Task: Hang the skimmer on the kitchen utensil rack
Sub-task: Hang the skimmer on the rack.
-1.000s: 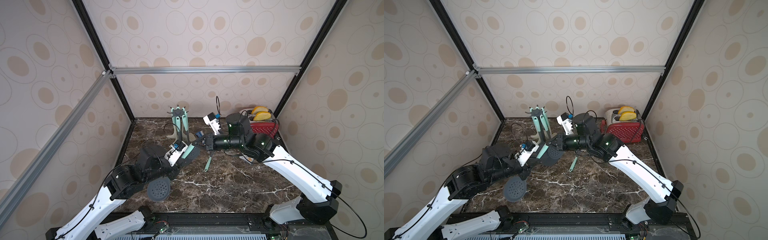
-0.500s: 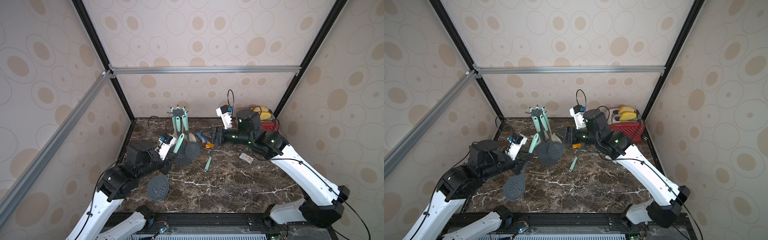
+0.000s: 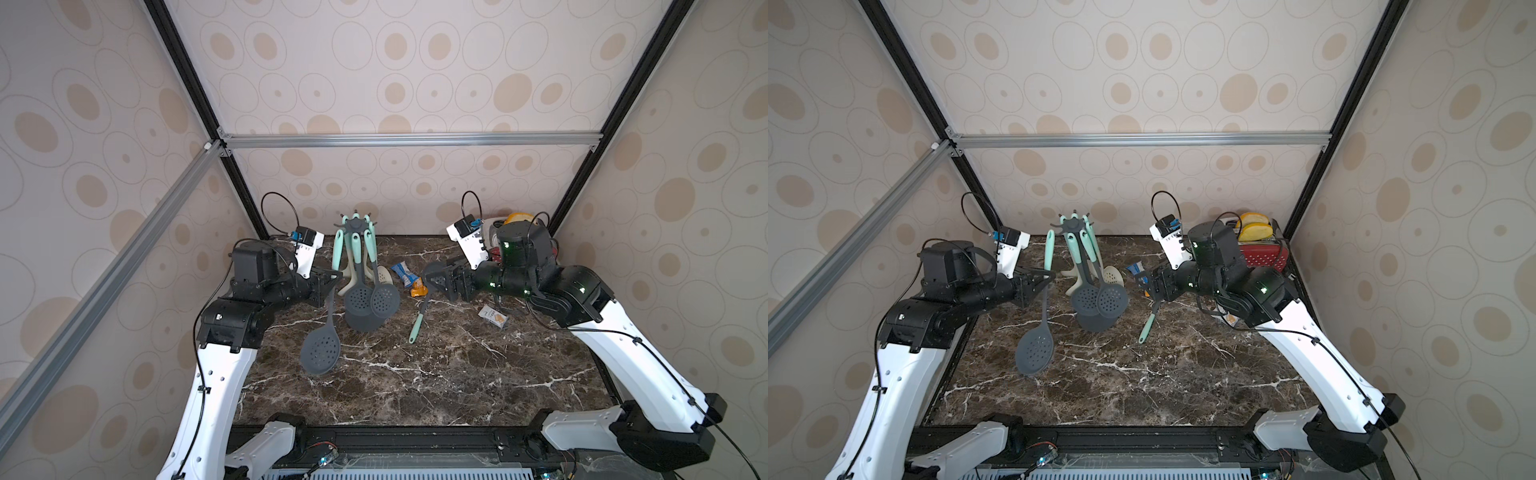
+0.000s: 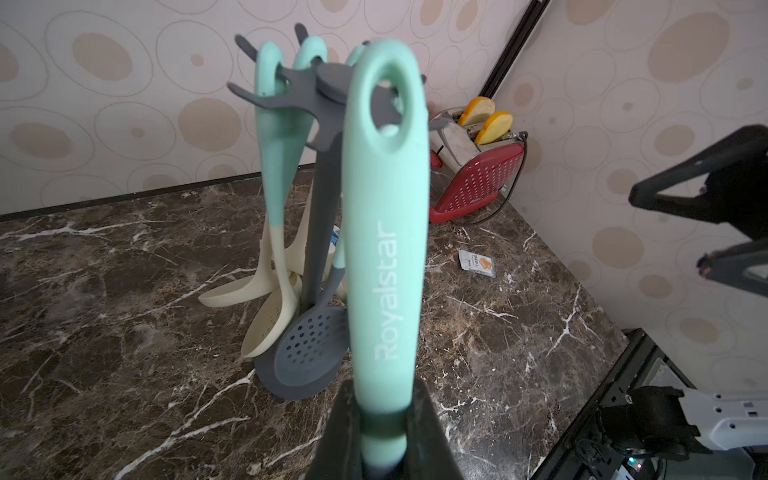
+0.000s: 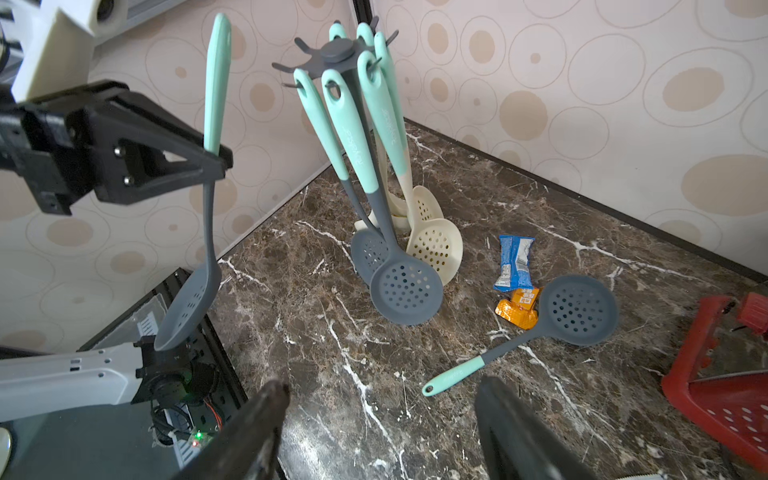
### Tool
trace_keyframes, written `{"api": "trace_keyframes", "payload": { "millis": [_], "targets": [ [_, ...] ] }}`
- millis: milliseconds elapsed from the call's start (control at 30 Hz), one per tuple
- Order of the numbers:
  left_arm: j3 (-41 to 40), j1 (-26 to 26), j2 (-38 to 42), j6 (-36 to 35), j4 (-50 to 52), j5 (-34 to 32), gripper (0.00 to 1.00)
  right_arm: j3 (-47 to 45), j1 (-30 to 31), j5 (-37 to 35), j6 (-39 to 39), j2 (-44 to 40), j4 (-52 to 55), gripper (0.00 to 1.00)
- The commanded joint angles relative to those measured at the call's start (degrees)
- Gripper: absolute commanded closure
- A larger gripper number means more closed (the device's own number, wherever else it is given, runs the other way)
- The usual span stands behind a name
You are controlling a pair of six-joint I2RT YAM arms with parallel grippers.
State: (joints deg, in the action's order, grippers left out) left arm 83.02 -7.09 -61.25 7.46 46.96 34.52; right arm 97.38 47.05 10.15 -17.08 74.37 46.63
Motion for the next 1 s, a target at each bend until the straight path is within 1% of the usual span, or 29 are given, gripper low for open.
{"api": "trace_keyframes", "payload": {
  "millis": [0,167,300,367,500,833,967],
  "targets": [
    [3.9,0.7,-1.6,0.8,-0.5,3.9,1.0,1.2,-0.2,1.6,1.9,-0.2,2.2,0.24],
    [5.0,1.1,-3.3,0.4,1.6,3.4,1.0,0.5,-0.2,1.5,1.7,-0.9,2.4,0.24],
    [3.7,2.0,-3.3,2.3,1.2,1.4,1.0,0.0,-0.2,2.1,1.3,-1.0,2.5,0.24],
    [2.8,3.0,-3.3,3.9,-0.1,2.2,1.0,-0.2,-0.2,2.4,0.9,-1.0,2.4,0.24],
    [1.4,3.2,-2.9,5.9,-1.7,2.8,1.0,-0.7,-0.2,2.4,0.8,-1.3,2.3,0.24],
    [-1.3,3.2,-2.4,5.7,-2.5,7.0,1.0,-1.9,-0.2,2.7,0.5,-1.5,1.7,0.24],
    [-1.3,3.2,-3.1,5.0,-1.7,7.1,1.0,-2.1,-0.2,2.8,0.5,-1.5,1.7,0.24]
  ]
}}
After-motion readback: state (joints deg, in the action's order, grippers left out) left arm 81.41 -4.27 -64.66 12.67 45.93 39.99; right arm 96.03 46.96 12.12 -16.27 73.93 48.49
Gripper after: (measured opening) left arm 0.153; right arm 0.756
